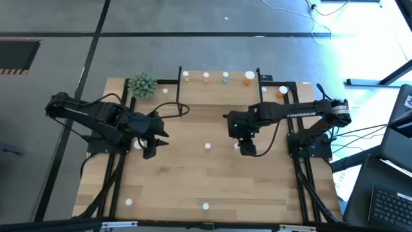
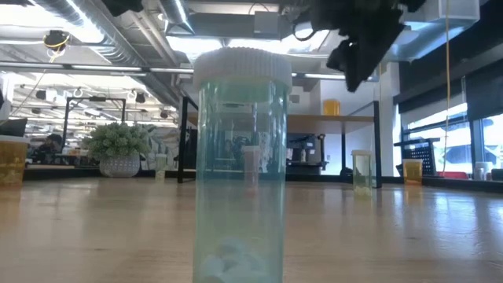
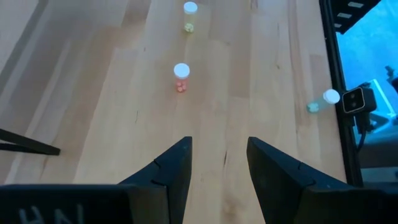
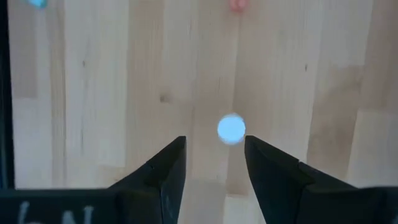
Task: Pick and place medicine bottles onto shelf by color
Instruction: Put the bottom yellow pill bottle on the shelf aligned with the other yellow pill bottle
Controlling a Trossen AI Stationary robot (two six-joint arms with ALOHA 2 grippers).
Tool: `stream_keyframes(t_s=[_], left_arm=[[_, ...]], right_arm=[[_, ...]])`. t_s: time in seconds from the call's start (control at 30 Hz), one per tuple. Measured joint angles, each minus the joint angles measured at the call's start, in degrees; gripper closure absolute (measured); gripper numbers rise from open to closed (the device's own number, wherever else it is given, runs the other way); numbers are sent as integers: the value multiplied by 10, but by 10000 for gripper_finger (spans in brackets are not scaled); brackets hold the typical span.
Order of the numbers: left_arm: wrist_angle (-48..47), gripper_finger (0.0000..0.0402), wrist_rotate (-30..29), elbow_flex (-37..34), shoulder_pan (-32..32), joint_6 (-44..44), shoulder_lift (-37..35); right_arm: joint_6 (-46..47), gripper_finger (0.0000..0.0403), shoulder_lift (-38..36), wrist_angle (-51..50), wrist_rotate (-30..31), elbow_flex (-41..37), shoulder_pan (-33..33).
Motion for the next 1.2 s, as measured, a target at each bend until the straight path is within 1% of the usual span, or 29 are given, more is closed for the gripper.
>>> stream_keyframes(t_s=[0.2, 0.43, 0.6, 0.7, 0.83, 1.07, 1.2], left_arm=[[0, 253, -10, 0, 0, 0, 0], [0, 253, -11, 0, 0, 0, 0], [0, 253, -11, 0, 0, 0, 0], [0, 253, -11, 0, 0, 0, 0], [0, 253, -12, 0, 0, 0, 0], [1, 253, -12, 0, 0, 0, 0], [2, 253, -14, 0, 0, 0, 0]], right_arm=[[6, 237, 2, 69, -13, -56, 0], [33, 237, 2, 95, -15, -117, 0], [36, 237, 2, 143, -14, -151, 0], [37, 237, 2, 168, -9, -158, 0], [45, 237, 2, 169, 21, -161, 0], [48, 237, 2, 169, 22, -161, 0], [72, 237, 2, 169, 29, -161, 0]])
